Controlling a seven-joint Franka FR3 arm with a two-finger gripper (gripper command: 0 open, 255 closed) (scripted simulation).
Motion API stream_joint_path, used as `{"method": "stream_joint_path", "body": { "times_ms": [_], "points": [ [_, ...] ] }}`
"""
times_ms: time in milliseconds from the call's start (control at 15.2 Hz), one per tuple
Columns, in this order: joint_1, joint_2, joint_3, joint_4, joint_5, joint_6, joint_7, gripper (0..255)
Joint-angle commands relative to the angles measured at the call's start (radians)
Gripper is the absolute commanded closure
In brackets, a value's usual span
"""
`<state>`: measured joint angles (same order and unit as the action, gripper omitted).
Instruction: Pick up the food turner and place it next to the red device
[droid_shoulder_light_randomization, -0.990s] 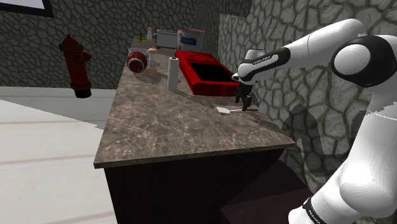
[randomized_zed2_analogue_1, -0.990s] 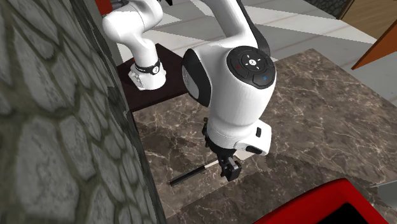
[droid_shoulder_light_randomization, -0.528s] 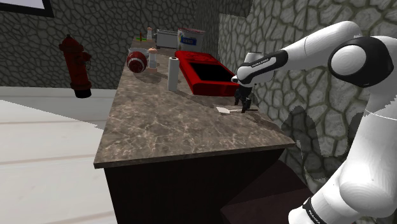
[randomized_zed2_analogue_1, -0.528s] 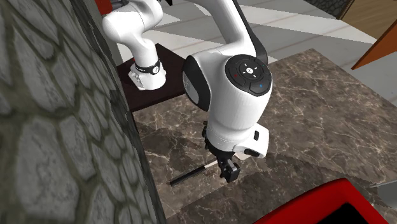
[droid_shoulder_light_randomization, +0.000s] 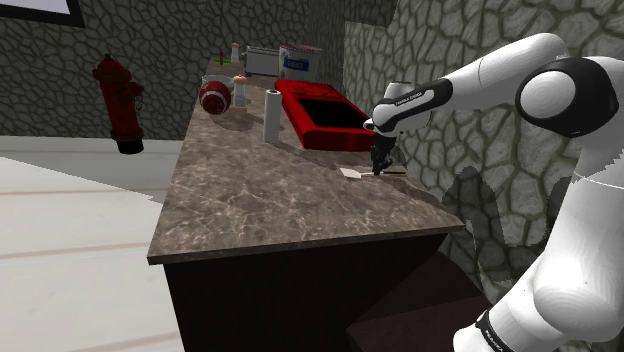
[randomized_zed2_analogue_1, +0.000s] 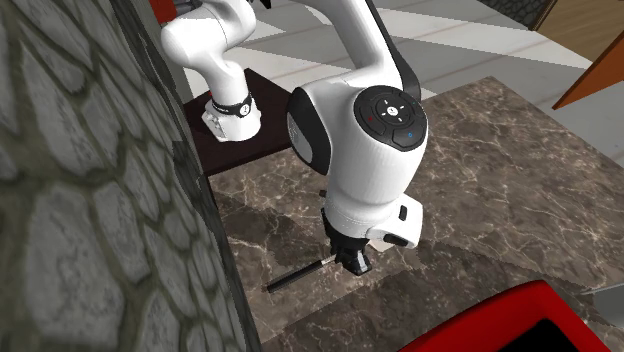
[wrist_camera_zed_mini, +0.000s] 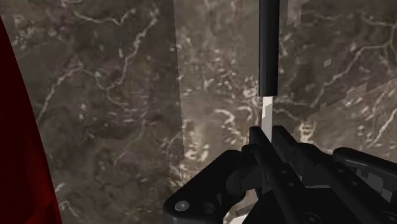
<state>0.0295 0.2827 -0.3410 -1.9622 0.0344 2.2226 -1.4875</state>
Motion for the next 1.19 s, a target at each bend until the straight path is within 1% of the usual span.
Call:
{"method": "stream_joint_path", "body": {
  "times_ms": [0, 198, 1122],
  "points": [
    [0.000, 0.000, 0.000, 0.000, 0.000, 0.000, 0.000, 255],
    [0.000, 0.000, 0.000, 0.000, 0.000, 0.000, 0.000, 255],
    [0.010, -0.085, -0.010, 0.087, -0.033, -0.167, 0.014, 255]
  ]
}}
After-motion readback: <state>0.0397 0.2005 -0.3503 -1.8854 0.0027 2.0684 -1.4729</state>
